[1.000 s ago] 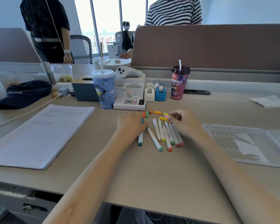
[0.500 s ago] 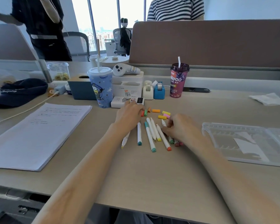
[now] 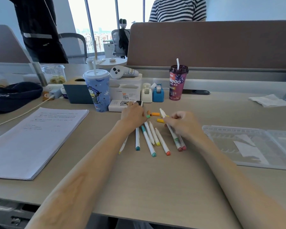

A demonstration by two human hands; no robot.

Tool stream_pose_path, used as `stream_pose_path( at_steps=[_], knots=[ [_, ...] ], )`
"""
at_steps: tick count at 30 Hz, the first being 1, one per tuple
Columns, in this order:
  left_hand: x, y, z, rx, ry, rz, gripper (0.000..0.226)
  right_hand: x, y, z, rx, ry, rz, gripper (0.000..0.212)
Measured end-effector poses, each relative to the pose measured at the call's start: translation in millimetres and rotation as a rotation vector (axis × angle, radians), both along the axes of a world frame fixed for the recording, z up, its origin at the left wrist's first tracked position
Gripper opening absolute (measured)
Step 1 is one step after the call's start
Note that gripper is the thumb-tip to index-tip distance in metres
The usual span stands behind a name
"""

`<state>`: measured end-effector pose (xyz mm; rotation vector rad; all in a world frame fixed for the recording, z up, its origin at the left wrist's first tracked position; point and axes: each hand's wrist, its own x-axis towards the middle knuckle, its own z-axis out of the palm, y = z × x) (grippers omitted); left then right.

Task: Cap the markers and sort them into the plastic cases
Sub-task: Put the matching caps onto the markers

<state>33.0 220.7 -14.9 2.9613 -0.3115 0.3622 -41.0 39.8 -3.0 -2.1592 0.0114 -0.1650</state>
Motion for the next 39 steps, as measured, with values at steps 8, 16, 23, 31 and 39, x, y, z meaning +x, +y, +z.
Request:
stream_pose_path(
  at_steps=[8,16,23,31,39],
  knots=[
    [-29.0,17.2,10.9,-0.580,0.165,-0.153,0.012,2.4,-6.3,0.1,-0.077,-0.225,0.084,0.001],
    [-58.6,38.8,0.5,-0.717,0.085,-0.220,0.012,-2.8,-2.4,-4.7,-0.368,-0.461,0.234,0.018],
    [-61.3,38.3,3.7,-0.711,0.073,-0.286,0.015,-7.5,1.1,-2.5,-0.375,-0.510,0.261,0.022],
    [-64.4,37.4,0.9,-0.750,-0.029,-0.325,0.021,-12.0,15.7,-5.4,-0.316,-0.485,0.261,0.019],
    [-62.1,35.3,0.5,-0.759,-0.111,-0.244,0.018,-13.0,28.9,-4.9,-0.289,-0.460,0.230,0.017]
  ],
)
